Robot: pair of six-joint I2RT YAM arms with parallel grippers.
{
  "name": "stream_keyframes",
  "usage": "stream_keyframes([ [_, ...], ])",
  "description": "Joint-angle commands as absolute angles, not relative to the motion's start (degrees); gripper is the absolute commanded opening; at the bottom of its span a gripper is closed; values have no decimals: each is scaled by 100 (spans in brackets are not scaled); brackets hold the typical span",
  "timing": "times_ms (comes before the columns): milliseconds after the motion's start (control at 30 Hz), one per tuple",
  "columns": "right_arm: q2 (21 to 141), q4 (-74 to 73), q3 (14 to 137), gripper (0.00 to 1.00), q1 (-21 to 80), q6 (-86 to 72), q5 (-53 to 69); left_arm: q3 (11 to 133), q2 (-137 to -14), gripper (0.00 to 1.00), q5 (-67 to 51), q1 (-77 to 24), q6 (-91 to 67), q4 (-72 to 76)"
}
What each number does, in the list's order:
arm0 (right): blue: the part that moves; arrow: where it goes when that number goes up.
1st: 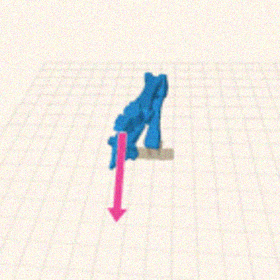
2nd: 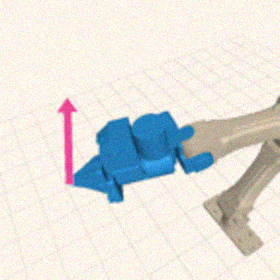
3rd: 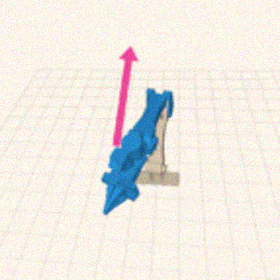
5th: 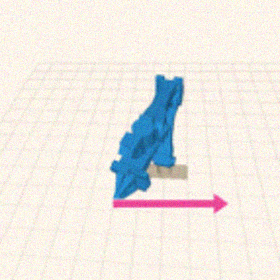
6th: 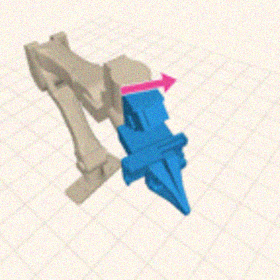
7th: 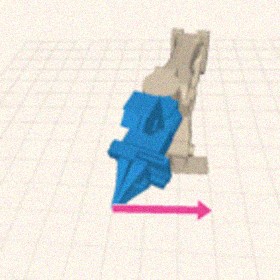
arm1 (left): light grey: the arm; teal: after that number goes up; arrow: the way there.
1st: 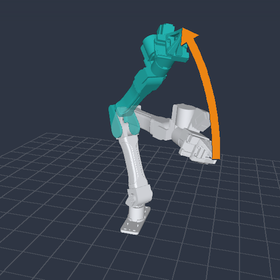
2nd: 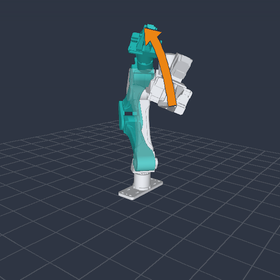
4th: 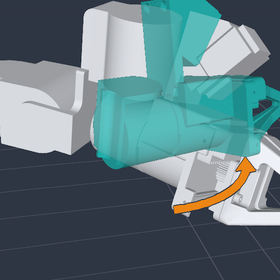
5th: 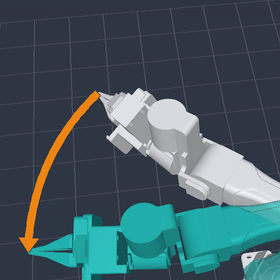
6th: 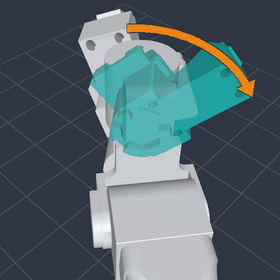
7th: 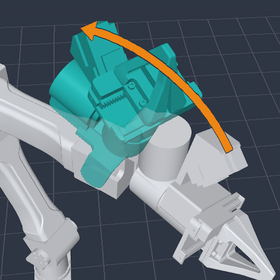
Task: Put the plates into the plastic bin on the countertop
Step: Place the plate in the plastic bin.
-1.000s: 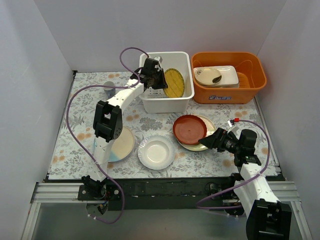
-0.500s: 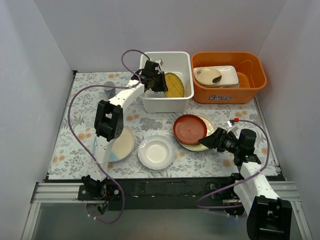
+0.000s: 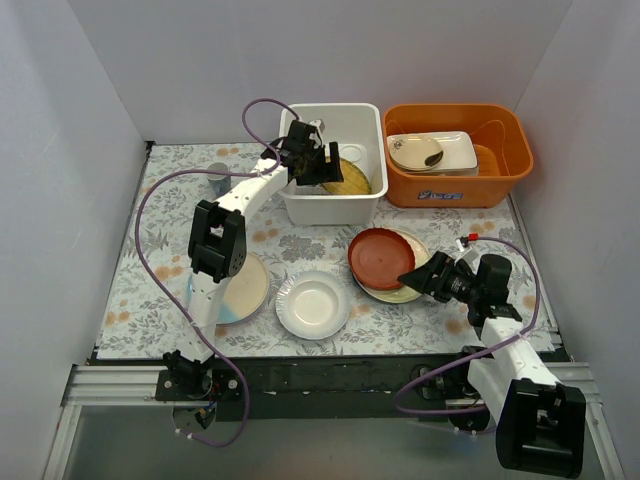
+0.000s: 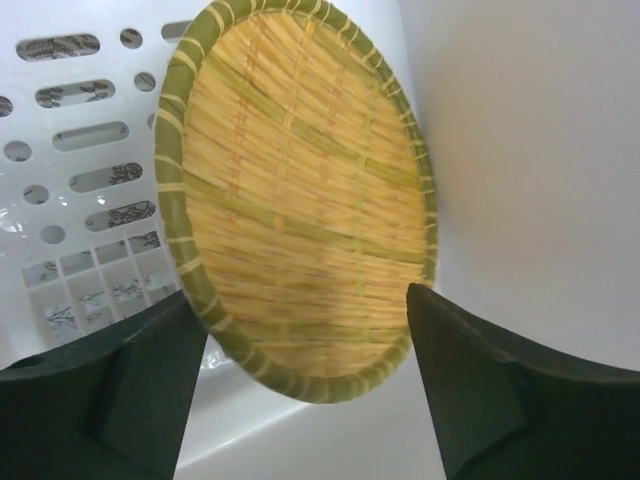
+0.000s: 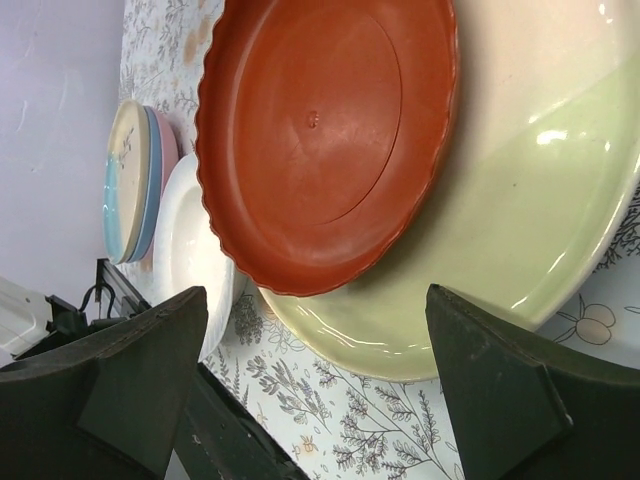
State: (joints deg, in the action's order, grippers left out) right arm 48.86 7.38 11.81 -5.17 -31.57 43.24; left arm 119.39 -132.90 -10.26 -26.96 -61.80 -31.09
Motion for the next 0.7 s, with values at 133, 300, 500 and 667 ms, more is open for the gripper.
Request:
stream_keyframes([
  [133, 5325, 773, 1582, 93, -510, -3032, 4026, 12235, -12569, 94, -1353, -2689, -6258, -2962],
  [300, 5721, 1028, 1626, 85, -510, -3102, 3929, 11971, -12008, 98, -1634, -2689, -6398, -2532],
  [500, 6169, 1283, 1644, 75, -510, -3138, 3946, 11497, -11470, 98, -2091, -2689, -6644, -2048],
  [667, 6381, 1494, 1591, 70, -501, -3190, 3894, 11233, -11083, 98, -2223, -2689, -6732, -1837],
])
